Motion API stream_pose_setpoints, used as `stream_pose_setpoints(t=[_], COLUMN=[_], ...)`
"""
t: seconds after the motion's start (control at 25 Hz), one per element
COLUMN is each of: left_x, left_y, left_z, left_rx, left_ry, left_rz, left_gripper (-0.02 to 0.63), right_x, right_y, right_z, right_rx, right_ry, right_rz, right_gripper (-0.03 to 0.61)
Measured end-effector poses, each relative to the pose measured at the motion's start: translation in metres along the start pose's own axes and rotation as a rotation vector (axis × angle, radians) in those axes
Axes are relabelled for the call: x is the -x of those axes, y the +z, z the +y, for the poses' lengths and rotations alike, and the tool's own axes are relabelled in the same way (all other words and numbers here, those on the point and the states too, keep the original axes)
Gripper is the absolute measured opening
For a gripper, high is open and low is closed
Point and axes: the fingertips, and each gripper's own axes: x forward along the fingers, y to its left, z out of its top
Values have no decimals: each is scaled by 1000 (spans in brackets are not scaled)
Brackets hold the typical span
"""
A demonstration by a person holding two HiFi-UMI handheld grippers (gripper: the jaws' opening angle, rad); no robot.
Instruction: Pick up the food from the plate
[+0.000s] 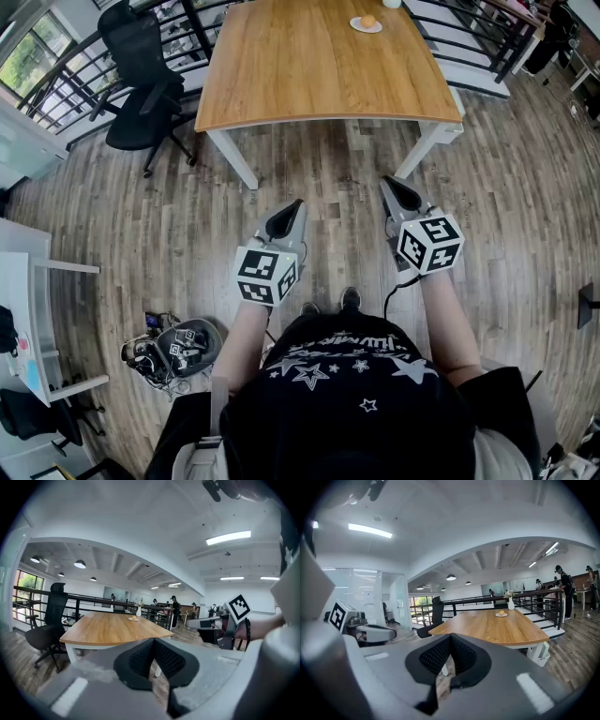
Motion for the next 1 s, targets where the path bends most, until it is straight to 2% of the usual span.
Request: stream_pose_setpoints(t=[0.28, 0.48, 0.76, 0.92, 1.0], left_x=[14, 36, 60, 68, 69], left_y=[-16, -34, -52, -59, -60], left_z=[15, 21, 45, 59, 58], left_rx=[31, 90, 59, 85, 91], left_ry=[6, -3, 3, 16, 9], left_rz=[32, 56, 79, 85, 83], left_gripper=[2, 2, 2, 2, 2], right_x=[-16, -26, -29, -27, -22], right_y=[-3, -8, -19, -33, -36], right_z=[15, 29, 63, 69, 64], right_rx=[15, -5, 32, 78, 65], right_ry=[-5, -3, 22, -8, -25], right_rz=[21, 21, -20, 6, 14], right_gripper=[0, 0, 2, 2, 2])
